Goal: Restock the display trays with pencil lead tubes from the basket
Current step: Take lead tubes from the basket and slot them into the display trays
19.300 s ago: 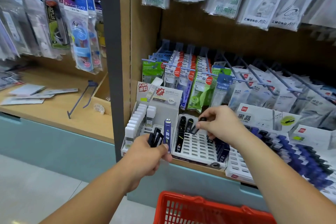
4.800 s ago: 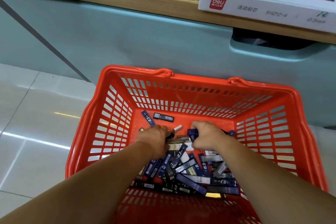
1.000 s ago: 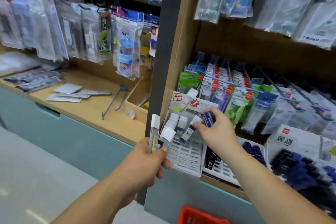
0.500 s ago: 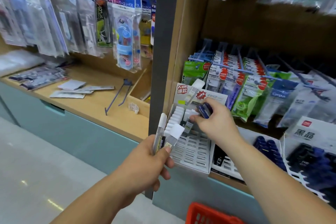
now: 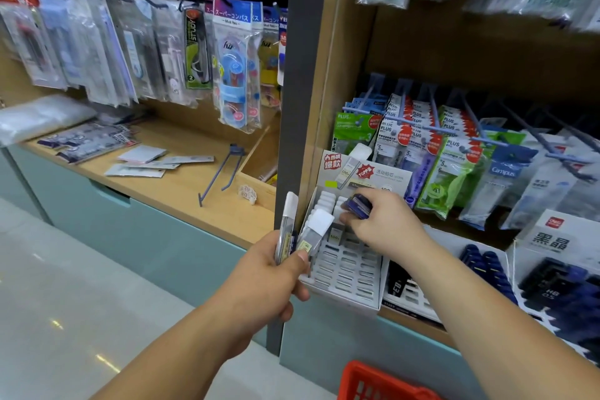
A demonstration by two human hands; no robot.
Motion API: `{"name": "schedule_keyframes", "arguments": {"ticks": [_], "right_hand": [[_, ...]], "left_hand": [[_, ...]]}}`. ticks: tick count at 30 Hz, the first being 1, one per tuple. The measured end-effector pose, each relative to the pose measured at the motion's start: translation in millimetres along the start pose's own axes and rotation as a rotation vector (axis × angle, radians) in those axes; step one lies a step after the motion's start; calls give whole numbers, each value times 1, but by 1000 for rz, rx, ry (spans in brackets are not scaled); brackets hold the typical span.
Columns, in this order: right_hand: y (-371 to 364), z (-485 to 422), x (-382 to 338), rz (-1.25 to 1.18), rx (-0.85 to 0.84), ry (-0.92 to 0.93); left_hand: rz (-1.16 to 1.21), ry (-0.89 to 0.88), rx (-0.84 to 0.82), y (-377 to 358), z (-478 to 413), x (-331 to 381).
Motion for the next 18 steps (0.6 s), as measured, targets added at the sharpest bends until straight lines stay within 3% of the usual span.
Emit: {"name": "schedule_keyframes", "arguments": {"ticks": [4,7,10,15,18], "right_hand": [[11,12,-7,-303,21,35],[16,25,-16,-688,-152,56],[20,33,-27,-893,-329,149],[26,40,-32,-1065,-580,295],[27,42,-32,-1012,-576,287]], "left_hand": [[-11,-17,10,-2,-1,3],[55,-10,18,-3,-2,4],[220,28,1,-6,-2,6],[391,39,-34,-9,-1,11],[448,37,-70,-12,0,15]]}}
Point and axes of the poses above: each hand's wrist, its own z-axis away from the middle knuckle, its own y-axis out of the back of the hand, x = y × z, the point moved 3 cm from there along -z, towards the middle knuckle, and after that the axes turned 12 degrees about -x, right-handed, at the moved point
